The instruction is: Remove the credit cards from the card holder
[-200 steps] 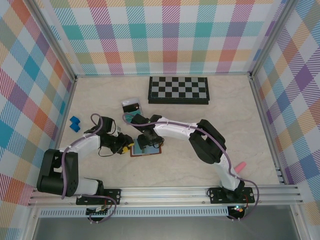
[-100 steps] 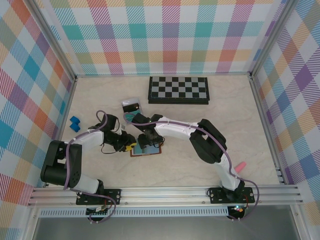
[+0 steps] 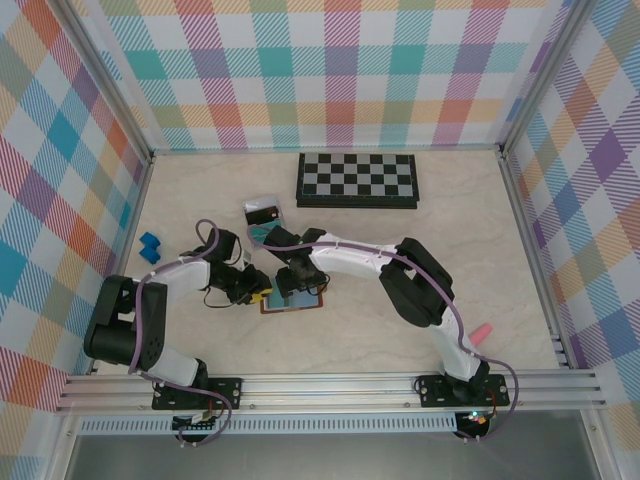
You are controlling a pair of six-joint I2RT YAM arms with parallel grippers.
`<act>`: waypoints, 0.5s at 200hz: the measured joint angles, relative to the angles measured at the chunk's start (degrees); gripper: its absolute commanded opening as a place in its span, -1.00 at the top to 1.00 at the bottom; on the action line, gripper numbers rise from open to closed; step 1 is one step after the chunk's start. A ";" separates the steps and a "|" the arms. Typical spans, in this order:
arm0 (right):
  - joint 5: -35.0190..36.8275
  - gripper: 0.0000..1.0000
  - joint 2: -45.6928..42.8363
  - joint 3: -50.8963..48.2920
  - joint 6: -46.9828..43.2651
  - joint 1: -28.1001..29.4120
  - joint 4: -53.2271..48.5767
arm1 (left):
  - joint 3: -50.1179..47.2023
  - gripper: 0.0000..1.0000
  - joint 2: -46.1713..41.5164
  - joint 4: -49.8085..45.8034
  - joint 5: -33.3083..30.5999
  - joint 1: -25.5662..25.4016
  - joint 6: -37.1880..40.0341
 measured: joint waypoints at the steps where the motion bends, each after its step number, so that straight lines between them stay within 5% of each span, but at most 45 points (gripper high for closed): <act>1: -0.02 -0.31 0.00 0.00 0.00 0.00 0.00 | 0.00 0.49 0.04 0.00 0.00 0.00 0.02; 100: -1.16 -0.32 0.00 0.00 0.00 -0.28 0.00 | 0.55 0.53 1.46 0.15 0.28 -0.37 0.42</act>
